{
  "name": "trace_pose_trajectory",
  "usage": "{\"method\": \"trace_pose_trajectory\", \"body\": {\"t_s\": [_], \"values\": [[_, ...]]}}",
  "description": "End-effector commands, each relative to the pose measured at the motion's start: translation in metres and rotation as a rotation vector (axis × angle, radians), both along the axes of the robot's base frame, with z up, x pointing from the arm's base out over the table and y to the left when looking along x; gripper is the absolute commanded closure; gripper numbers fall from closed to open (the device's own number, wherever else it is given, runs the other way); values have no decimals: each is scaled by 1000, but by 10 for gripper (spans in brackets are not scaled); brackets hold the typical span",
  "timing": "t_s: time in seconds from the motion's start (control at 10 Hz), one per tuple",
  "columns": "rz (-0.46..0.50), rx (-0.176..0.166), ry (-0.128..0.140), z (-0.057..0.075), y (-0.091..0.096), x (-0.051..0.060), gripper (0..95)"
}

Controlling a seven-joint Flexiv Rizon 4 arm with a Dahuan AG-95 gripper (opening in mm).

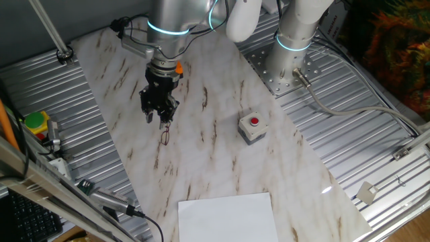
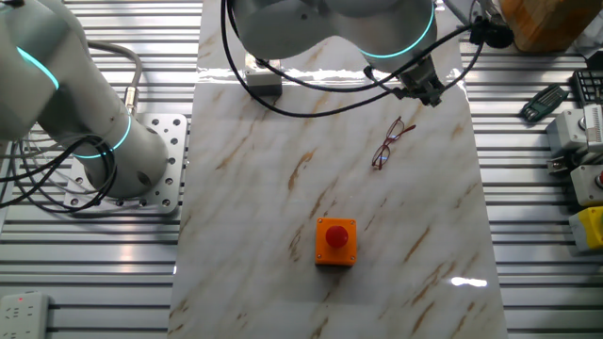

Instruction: Unfold the leg of the glasses (with one hand)

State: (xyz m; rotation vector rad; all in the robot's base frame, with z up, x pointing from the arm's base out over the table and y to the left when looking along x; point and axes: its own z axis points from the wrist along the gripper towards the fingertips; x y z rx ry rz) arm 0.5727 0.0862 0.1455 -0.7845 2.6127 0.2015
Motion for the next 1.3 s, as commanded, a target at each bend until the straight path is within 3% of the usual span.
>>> {"method": "trace_pose_trajectory", "body": {"t_s": [0.1, 0.2, 0.4, 0.6, 0.8, 1.1, 1.3], "values": [[26, -72, 118, -2, -1, 1, 760], [32, -94, 145, -4, -1, 2, 760], [46, -129, 169, -8, -2, 4, 760], [50, -185, 235, -19, -1, 6, 760], [44, -200, 260, -23, 2, 7, 760], [62, -257, 291, -28, 2, 8, 760], [68, -259, 302, -29, 2, 8, 760]]}}
